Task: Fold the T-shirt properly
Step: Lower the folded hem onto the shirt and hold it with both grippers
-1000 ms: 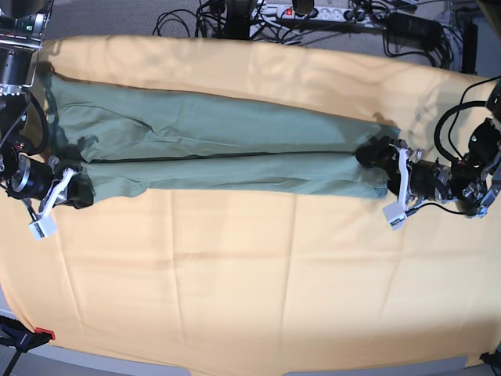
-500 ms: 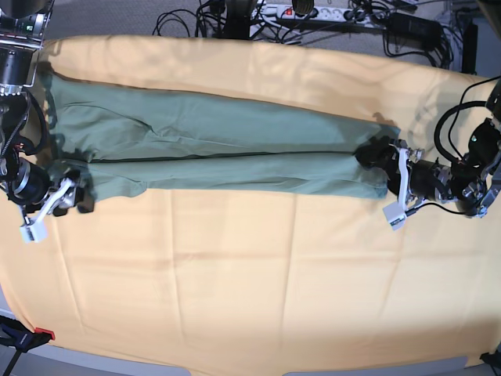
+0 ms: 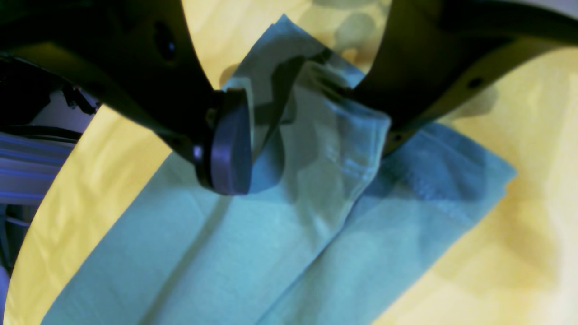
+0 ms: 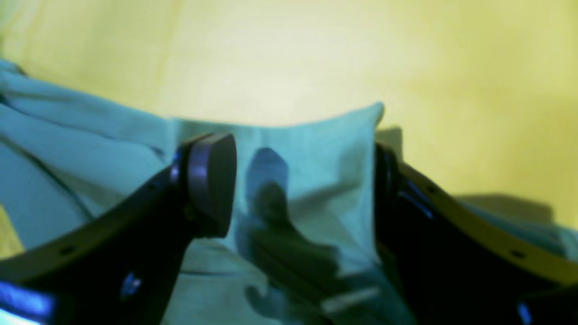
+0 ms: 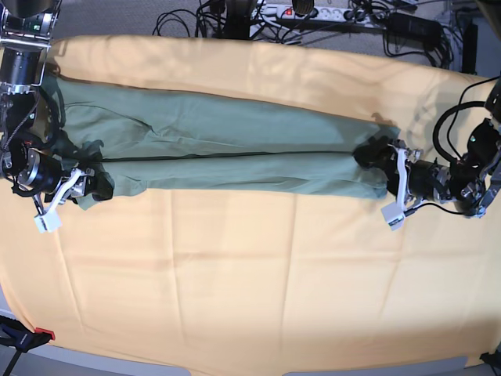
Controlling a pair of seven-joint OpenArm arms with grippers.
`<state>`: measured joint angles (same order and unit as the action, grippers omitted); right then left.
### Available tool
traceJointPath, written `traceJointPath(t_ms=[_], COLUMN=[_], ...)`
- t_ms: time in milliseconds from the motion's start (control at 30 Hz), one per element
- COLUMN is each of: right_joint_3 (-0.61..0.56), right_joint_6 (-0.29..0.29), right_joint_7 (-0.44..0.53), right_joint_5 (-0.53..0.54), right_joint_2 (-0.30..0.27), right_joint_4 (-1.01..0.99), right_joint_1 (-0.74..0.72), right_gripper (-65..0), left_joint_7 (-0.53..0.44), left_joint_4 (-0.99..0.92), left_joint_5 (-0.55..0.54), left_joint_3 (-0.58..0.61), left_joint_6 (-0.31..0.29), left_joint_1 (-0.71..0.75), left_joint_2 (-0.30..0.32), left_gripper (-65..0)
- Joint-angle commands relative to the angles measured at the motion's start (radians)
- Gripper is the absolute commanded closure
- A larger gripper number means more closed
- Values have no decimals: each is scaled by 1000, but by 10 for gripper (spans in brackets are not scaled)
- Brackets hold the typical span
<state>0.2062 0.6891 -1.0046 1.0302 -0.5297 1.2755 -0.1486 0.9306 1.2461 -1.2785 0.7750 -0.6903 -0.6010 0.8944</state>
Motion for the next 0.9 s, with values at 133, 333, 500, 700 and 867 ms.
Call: traceJointPath(t_ms=[133,333,500,700,867], right_joint_3=[9,9,9,9,9], right_joint_6=[9,9,9,9,9], right_joint_7=[4,-61,-100,-100,-117], right_joint_5=[56,130,175,177,170], right_joint_2=[-23,-23,-27,-56,-87], right_joint_4=[14,20,66,238,371], right_joint_1=[-51,-44,-7,98,185], right_gripper=[-85,0,0,0,0], left_joint_7=[-18,-18,-18,-18,-18], left_joint_4=[8,9,9,8,8], left_joint_5=[-16,-15,-12,-12,-12], left_joint_3=[-12,-12,-12,-12,-12], left_joint_6=[-8,-8,-8,-8,-8], left_joint_1=[-22,-23,-23,-23,-23], left_joint_2=[17,17,18,17,18], left_gripper=[-299,-299,-299,-299,-299])
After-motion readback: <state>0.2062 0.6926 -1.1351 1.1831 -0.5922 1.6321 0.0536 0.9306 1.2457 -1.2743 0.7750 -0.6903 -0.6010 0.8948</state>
